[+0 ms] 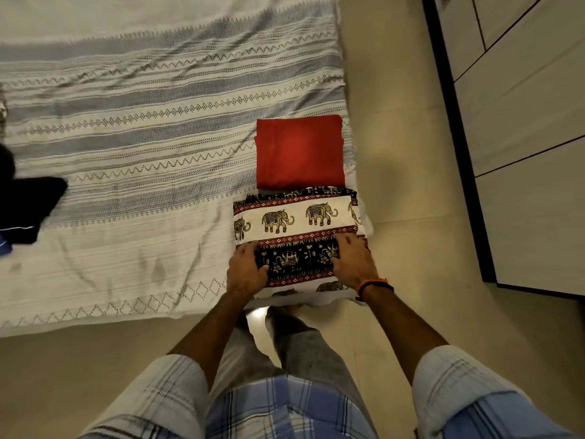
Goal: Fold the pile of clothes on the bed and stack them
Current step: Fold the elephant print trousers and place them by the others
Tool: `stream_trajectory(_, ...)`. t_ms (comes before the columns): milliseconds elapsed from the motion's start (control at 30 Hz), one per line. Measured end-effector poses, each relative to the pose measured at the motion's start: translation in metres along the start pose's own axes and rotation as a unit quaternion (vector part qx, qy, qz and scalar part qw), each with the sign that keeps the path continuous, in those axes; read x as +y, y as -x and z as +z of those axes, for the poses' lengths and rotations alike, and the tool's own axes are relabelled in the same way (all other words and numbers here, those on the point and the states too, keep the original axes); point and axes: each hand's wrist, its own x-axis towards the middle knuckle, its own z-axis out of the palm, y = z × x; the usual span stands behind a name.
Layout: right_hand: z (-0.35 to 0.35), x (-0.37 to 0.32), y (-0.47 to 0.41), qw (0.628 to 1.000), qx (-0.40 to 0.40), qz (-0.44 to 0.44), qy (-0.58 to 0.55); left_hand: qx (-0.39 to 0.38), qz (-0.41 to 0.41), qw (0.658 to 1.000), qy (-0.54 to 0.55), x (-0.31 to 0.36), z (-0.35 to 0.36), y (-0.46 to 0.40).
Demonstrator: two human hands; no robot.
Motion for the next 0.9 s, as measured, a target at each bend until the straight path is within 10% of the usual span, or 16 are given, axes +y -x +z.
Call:
stream_trajectory(500, 0.034, -0.001, -0.011, 0.988, -0.106, -0.031, 0.112, -0.148, 0.043, 0.98, -0.125, 0.011, 0.021, -0.009)
stream_trajectory(900, -0.004, -0.04, 0.019, 0.997, -0.007, -0.057, -0.051, -0.081, 0.072, 0.994, -0.007, 0.016, -0.04, 0.029)
